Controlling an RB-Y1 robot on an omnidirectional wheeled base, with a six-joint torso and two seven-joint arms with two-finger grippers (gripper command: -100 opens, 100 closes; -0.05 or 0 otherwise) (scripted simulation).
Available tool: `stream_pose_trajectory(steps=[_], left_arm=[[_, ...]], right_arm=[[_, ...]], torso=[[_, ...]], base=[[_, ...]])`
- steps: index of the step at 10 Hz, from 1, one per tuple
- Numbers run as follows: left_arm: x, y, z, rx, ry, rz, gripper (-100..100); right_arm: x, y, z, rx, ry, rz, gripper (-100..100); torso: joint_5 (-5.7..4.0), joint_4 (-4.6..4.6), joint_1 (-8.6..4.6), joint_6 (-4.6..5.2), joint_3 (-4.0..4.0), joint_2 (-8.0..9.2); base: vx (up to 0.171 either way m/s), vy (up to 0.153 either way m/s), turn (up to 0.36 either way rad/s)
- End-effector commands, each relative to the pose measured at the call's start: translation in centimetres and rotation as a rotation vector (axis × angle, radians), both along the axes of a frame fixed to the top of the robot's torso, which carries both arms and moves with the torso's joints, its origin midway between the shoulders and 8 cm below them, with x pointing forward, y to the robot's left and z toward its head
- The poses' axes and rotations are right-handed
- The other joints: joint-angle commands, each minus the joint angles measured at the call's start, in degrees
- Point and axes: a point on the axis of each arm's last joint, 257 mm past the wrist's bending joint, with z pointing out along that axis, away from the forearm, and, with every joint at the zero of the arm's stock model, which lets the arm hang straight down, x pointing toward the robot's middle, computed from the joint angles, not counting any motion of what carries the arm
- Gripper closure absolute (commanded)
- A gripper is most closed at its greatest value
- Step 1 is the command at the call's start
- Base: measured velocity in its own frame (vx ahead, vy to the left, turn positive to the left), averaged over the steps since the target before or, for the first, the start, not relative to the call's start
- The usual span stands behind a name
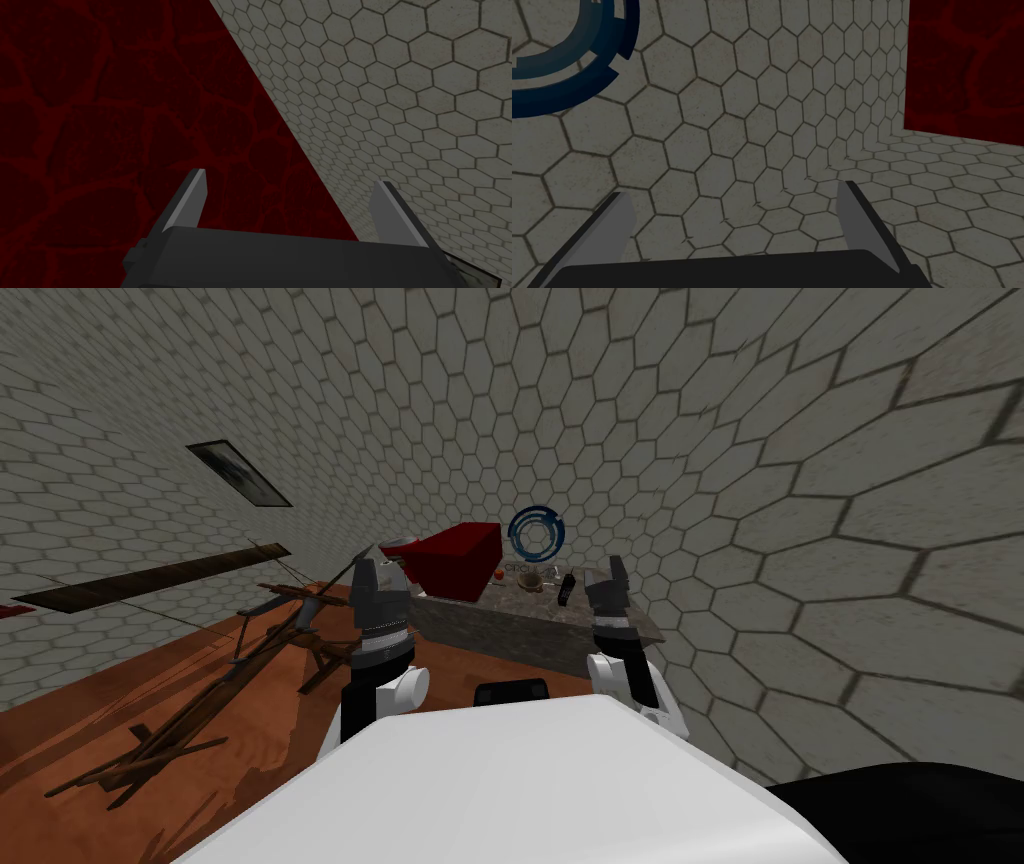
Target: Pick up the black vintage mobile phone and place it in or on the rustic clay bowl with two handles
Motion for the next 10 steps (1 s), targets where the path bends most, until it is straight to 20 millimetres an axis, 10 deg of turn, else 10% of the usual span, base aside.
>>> stream_pose_trajectory(steps=[1,10], left_arm=[[0.0,0.0,0.0,0.000,0.000,0.000,0],[0.0,0.0,0.0,0.000,0.000,0.000,0]], right_arm=[[0.4,0.3,-0.5,-0.061,0.020,0.000,-100],[3.0,-0.6,-4.9,-0.441,0.161,-0.133,-100]], torso=[[0.00,0.00,0.00,0.00,0.00,0.00],[0.05,-0.04,0.21,0.00,-0.11,-0.18]], base=[[0.010,0.020,-0.048],[0.035,0.063,-0.093]])
